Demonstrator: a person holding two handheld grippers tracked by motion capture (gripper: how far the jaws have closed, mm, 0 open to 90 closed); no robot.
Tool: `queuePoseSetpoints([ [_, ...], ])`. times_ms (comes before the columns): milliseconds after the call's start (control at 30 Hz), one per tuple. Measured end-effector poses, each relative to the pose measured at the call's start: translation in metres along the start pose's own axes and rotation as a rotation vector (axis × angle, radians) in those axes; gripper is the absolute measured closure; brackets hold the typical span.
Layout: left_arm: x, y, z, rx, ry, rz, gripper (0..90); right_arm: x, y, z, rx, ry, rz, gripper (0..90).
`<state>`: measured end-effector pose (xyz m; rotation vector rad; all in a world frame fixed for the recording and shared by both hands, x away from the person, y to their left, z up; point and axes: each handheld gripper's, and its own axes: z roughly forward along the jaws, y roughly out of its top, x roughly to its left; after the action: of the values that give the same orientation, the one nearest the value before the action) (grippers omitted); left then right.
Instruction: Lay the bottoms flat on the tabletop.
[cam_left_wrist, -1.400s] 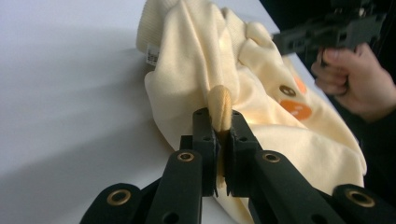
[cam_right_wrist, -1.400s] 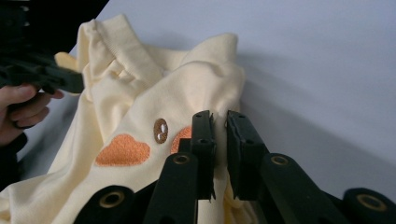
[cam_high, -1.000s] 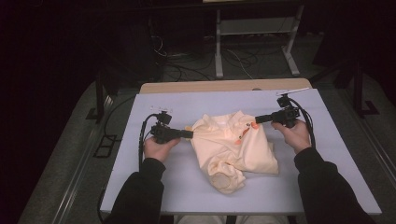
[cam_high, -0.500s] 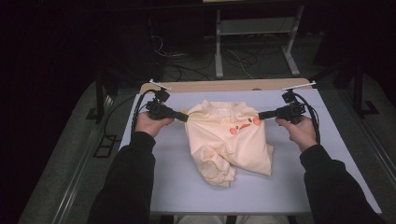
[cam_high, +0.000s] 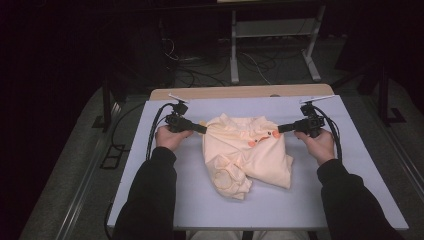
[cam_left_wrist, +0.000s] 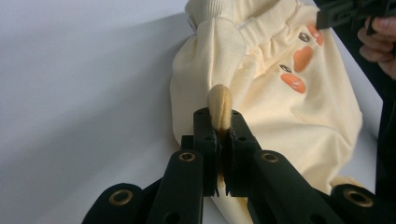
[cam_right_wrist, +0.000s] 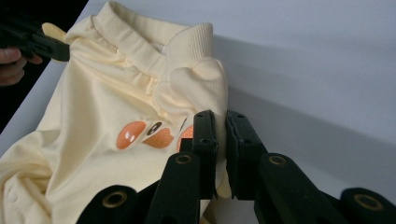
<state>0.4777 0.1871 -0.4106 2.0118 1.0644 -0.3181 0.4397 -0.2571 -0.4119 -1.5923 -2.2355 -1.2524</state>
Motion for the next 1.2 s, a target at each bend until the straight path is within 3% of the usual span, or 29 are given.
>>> queuePoseSetpoints([
  [100, 0.006, -0.004, 0.007, -0.028, 0.011, -0.024, 84.0, -0.007, -0.003, 0.007, -0.033, -0.038, 0.021, 81.8],
  [167, 0.01, -0.007, 0.015, -0.039, 0.04, -0.045, 83.9, -0.009, -0.004, 0.012, -0.039, -0.063, 0.032, 81.8],
  [333, 0.017, -0.011, 0.018, -0.064, 0.058, -0.071, 83.9, -0.012, -0.005, 0.021, -0.036, -0.114, 0.031, 81.8],
  [600, 0.025, -0.016, 0.021, -0.098, 0.078, -0.139, 84.0, -0.023, -0.005, 0.024, -0.057, -0.1, 0.061, 81.8],
  [733, 0.024, -0.015, 0.023, -0.098, 0.089, -0.14, 83.6, -0.028, -0.005, 0.026, -0.069, -0.094, 0.073, 81.4],
  [867, 0.016, -0.013, 0.02, -0.123, 0.098, -0.08, 77.7, -0.027, -0.005, 0.025, -0.08, -0.087, 0.065, 79.8],
  [1000, 0.009, -0.01, 0.012, -0.182, 0.066, -0.058, 56.6, -0.021, -0.003, 0.017, -0.103, -0.071, 0.015, 58.8],
  [1033, 0.002, -0.008, 0.007, -0.22, 0.083, -0.026, 51.6, -0.019, -0.002, 0.015, -0.115, -0.068, 0.009, 55.0],
  [1067, 0.002, -0.008, 0.007, -0.22, 0.083, -0.026, 48.7, -0.018, -0.002, 0.013, -0.126, -0.062, 0.004, 51.5],
  [1100, -0.003, -0.006, 0.004, -0.238, 0.101, -0.002, 48.7, -0.018, -0.002, 0.013, -0.126, -0.062, 0.004, 51.5],
  [1200, -0.017, -0.003, 0.003, -0.269, 0.125, 0.076, 42.9, -0.011, 0.001, 0.006, -0.159, -0.021, -0.023, 36.6],
])
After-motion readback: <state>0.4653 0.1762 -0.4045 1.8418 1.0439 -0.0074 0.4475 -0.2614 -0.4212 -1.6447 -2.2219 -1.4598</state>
